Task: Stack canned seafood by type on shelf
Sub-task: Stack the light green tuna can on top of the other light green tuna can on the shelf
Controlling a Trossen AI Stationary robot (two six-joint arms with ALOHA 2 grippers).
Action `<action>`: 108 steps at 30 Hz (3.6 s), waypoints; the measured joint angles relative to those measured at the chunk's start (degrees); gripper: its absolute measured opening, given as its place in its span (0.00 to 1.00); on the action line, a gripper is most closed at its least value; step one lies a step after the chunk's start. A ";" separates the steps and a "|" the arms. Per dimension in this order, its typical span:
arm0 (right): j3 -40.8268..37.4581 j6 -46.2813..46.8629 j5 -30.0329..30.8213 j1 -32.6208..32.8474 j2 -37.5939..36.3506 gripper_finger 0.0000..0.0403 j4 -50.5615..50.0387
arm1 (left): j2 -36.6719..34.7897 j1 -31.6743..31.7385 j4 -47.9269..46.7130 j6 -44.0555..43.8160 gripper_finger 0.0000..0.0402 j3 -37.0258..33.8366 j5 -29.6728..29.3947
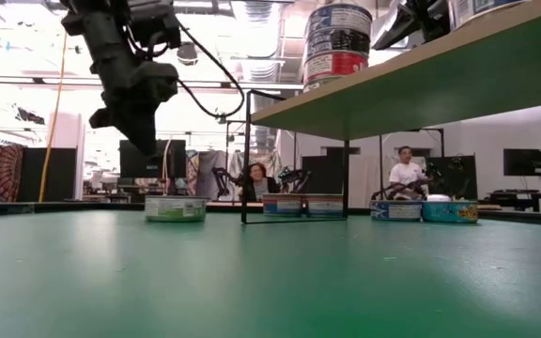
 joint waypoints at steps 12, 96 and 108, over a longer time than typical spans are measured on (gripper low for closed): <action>0.00 1.18 0.07 -0.02 0.01 0.70 0.07 | 11.97 -6.83 1.70 6.74 0.16 0.00 -6.32; 0.00 2.43 1.54 0.94 0.01 0.70 0.11 | 11.99 25.41 11.84 12.99 0.14 -2.91 7.85; 0.00 2.43 1.77 0.94 -0.01 0.70 0.15 | 15.70 24.29 12.56 10.82 0.18 -2.73 7.80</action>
